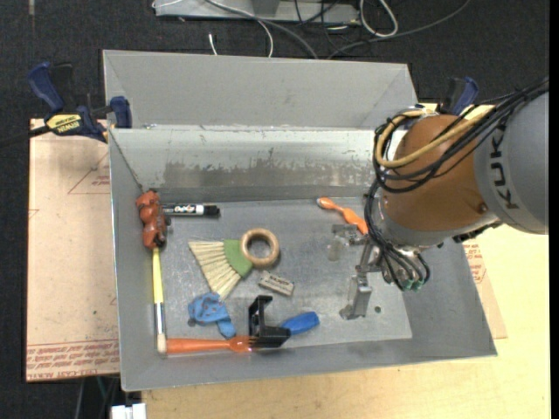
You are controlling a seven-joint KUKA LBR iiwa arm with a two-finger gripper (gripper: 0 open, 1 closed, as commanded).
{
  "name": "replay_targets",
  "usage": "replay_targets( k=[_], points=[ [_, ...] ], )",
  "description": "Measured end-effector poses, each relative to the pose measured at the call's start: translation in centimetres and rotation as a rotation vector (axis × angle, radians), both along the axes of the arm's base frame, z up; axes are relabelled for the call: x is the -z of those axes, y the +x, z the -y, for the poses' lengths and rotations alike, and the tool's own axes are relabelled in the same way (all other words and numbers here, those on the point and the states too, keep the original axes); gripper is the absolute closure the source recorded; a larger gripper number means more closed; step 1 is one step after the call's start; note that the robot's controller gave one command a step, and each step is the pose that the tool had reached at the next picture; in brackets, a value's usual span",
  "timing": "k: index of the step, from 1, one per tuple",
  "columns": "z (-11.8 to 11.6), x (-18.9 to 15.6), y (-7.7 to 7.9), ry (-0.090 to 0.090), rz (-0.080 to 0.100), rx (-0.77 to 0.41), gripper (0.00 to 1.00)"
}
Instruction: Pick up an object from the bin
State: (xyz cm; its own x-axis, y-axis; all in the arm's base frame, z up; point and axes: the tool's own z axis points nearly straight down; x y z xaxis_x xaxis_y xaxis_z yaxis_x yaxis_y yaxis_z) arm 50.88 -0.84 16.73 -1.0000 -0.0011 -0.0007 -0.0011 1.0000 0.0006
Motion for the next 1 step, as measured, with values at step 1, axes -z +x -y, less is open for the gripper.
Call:
replay_targets(
  k=[1],
  points=[
    [0.00,0.01,0.00,0.000,0.000,0.000,0.00]
  ],
)
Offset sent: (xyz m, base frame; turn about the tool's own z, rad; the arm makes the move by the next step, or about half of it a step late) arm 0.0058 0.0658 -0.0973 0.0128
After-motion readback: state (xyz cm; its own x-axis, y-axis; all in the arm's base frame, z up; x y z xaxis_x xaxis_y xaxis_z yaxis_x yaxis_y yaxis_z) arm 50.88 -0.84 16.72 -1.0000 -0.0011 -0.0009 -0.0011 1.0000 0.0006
